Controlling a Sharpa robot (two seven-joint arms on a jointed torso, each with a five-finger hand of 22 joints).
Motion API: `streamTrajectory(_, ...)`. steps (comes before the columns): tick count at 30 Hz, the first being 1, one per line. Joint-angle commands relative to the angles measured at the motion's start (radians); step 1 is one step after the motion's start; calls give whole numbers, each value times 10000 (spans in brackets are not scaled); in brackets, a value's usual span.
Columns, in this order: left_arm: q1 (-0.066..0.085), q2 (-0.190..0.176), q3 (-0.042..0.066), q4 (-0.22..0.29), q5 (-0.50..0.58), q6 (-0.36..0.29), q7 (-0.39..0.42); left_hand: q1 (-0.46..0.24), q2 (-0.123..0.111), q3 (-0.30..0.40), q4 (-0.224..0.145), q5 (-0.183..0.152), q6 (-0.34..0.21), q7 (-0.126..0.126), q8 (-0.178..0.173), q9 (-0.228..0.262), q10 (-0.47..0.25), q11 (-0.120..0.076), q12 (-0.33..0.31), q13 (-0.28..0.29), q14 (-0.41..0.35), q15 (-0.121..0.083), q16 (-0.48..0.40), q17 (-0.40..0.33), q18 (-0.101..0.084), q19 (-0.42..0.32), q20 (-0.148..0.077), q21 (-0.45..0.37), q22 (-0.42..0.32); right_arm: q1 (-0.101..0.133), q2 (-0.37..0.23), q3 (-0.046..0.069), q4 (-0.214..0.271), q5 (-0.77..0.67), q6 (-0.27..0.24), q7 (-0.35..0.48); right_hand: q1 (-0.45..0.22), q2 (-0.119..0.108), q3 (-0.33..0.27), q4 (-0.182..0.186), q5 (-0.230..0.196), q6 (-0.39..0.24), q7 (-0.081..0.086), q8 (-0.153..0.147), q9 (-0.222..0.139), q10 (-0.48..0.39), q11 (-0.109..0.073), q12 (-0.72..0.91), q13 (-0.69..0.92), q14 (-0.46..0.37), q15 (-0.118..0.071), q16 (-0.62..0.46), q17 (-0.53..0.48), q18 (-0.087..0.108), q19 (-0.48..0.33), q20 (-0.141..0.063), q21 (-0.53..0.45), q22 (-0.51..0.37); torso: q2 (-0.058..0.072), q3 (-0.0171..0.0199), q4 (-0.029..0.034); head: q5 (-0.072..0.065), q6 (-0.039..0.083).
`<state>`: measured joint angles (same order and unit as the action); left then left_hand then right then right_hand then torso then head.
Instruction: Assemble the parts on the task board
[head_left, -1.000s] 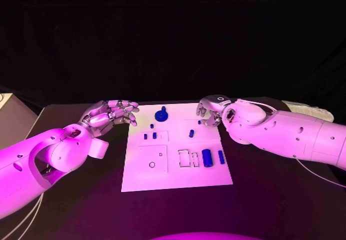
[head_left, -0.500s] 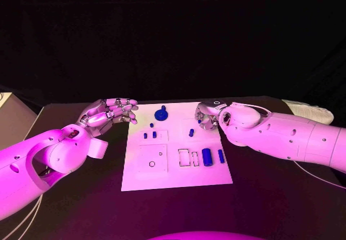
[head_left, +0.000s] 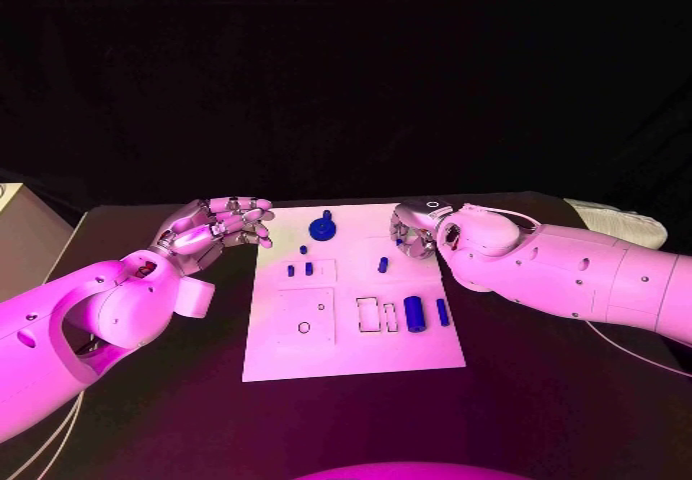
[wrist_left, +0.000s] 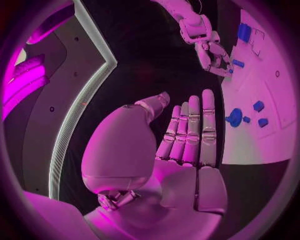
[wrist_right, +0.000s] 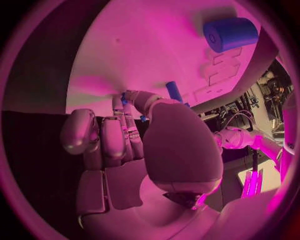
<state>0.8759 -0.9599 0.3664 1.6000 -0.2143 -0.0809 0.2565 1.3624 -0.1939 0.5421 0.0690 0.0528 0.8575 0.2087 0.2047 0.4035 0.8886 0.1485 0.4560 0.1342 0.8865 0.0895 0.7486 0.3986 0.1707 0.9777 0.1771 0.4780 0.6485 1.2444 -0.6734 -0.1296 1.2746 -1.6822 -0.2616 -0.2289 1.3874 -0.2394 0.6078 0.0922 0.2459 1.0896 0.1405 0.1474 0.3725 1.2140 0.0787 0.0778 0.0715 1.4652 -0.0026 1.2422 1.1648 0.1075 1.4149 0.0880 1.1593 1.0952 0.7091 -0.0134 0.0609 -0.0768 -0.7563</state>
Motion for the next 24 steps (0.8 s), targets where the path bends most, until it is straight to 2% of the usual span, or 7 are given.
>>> streamTrajectory(1,-16,5,8,34,103,-50,150,96,14,-44,-16,4,-61,2,-50,-13,36,28,-33,-14,92,-1,-69,2,105,85,-15,-39,-16,-56,13,-22,15,-101,-165,91,33,196,118,-74,-16,173,-55,164,111,237,-94,68,73,418,-136,127,72,-162,126,-45,260,296,5,-17,14,-7,-30)
streamTrajectory(3,-19,3,8,35,104,-52,143,98,20,-44,-16,4,-67,11,-51,-16,32,33,-37,-18,98,0,-71,3,105,90,-15,-39,-17,-66,10,-22,17,-118,-163,69,113,330,186,-187,-52,274,-107,305,225,387,-146,77,96,412,-183,196,92,-187,151,-89,400,457,6,-18,12,-2,-46)
streamTrajectory(8,-23,-4,8,41,103,-58,132,98,20,-44,-16,4,-67,11,-51,-16,32,33,-37,-18,98,0,-71,3,105,90,-15,-39,-17,-98,16,-23,23,-243,-154,-86,172,454,265,-347,-65,304,-158,466,387,584,-212,69,132,404,-232,292,119,-214,163,-141,562,652,13,-19,22,-19,-71)
streamTrajectory(19,-26,-11,9,21,34,-58,65,279,66,0,-147,11,-173,103,-71,-67,-95,100,-125,-88,128,29,-163,4,99,135,-21,-28,-4,-166,-2,-25,119,-477,-857,-423,214,447,401,-496,-36,264,-165,531,474,639,-220,13,141,392,-245,328,93,-303,292,-164,966,1120,11,-32,29,-30,-85)
streamTrajectory(24,-27,-7,9,18,18,-37,86,283,66,2,-153,11,-183,111,-74,-72,-107,107,-131,-93,128,32,-171,2,97,134,-21,-26,-1,-177,-81,-25,264,-519,-1279,-497,205,431,458,-538,-9,264,-169,559,506,664,-223,-5,144,390,-248,341,80,-320,319,-168,1058,1224,17,-31,30,28,-84)
